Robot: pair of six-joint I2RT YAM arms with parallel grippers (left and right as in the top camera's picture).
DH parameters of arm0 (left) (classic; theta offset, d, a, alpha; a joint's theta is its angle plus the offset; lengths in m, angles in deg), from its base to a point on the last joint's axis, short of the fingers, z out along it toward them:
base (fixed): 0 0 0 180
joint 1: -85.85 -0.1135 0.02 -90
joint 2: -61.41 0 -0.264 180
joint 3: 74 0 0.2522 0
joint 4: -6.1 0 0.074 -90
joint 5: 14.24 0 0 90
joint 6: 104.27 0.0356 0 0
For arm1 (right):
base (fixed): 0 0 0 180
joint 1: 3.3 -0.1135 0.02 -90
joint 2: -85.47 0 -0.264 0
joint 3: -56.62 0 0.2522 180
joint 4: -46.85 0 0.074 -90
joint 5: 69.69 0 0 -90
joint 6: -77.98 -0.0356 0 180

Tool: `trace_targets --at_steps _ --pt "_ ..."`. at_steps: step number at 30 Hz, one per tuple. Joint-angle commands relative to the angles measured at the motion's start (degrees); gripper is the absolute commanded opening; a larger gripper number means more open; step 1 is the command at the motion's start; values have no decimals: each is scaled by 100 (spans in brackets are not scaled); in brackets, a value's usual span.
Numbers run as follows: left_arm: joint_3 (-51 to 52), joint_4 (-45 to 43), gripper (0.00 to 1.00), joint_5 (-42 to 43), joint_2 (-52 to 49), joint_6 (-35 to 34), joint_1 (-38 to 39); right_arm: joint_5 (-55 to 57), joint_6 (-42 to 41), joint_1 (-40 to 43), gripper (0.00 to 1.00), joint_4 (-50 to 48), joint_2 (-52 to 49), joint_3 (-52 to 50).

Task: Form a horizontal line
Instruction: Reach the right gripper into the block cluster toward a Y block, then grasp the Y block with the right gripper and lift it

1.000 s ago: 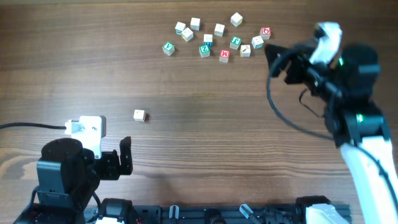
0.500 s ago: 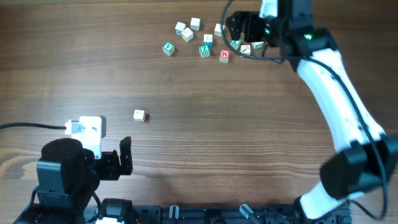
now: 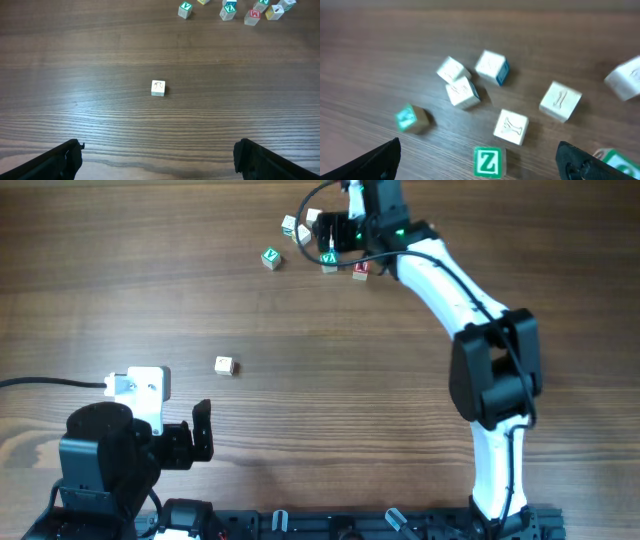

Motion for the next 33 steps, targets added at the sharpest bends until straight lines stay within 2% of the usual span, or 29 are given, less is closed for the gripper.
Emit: trace_targets --at_steps 1,3,10,13,16,20,23,28,33 --pt "-76 -15 100 48 20 -57 -46 177 -354 24 100 -35 -225 151" --pt "-76 -17 100 48 20 -57 -46 179 -667 24 100 -136 -232 109" --pt "-76 -15 100 48 20 -57 -46 505 -706 0 100 -710 -455 103" --pt "-76 -17 100 48 20 -57 -46 496 -1318 -52 99 -938 -699 105" --pt "-76 -17 100 48 20 -57 -46 507 -1421 -116 91 -955 -737 105" --pt "-76 -17 100 48 20 -57 -46 632 -1541 -162 89 -1095 -927 105" --pt "-79 -17 100 48 20 -57 -46 656 -1545 -162 80 -1147 -1005 107" --pt "-79 -17 100 48 20 -57 -46 973 -1674 -162 78 -1123 -1121 105" --pt "-79 -17 100 48 20 -57 -46 1054 -1832 -162 69 -1182 -1239 105"
